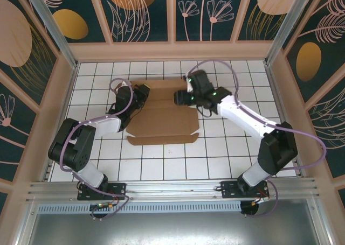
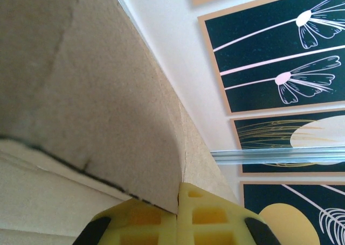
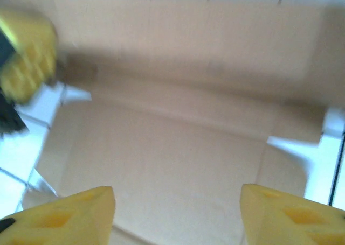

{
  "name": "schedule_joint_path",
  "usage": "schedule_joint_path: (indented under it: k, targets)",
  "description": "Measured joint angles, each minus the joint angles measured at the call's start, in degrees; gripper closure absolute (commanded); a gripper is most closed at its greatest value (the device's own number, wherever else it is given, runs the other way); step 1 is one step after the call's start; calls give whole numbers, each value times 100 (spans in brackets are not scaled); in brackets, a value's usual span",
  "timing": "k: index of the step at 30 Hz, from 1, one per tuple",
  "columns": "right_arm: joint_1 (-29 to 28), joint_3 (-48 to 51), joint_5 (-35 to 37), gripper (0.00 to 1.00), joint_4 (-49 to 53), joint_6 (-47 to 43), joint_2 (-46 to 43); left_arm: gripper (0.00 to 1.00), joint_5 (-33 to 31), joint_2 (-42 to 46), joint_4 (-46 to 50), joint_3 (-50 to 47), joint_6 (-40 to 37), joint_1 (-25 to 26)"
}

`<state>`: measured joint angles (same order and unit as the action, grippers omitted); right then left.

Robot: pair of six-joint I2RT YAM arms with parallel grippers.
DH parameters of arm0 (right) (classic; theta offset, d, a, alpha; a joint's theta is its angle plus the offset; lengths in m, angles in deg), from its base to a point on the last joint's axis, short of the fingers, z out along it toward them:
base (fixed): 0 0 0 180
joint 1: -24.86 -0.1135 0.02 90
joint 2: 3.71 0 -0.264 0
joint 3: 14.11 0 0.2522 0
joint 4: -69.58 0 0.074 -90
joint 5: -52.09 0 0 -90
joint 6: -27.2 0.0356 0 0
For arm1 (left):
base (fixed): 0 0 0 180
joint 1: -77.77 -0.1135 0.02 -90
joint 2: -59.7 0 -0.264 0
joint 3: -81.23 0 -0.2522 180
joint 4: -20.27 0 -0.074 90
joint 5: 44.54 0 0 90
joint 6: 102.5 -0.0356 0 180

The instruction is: Fold the paper box

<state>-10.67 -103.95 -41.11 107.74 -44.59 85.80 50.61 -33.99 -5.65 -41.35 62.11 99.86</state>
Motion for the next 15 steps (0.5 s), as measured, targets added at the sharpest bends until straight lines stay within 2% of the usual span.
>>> schedule_joint_path:
  k: [5, 8, 15]
  targets:
    - [691, -337, -365, 39, -22, 857, -24, 100, 13, -2, -46, -28, 0, 0]
    - [992, -407, -581, 37, -7, 1325, 59, 100, 20, -11, -66, -28, 0, 0]
    - [1172, -522, -1176, 35, -68, 1937, 621, 100, 33, -33, -83, -28, 0, 0]
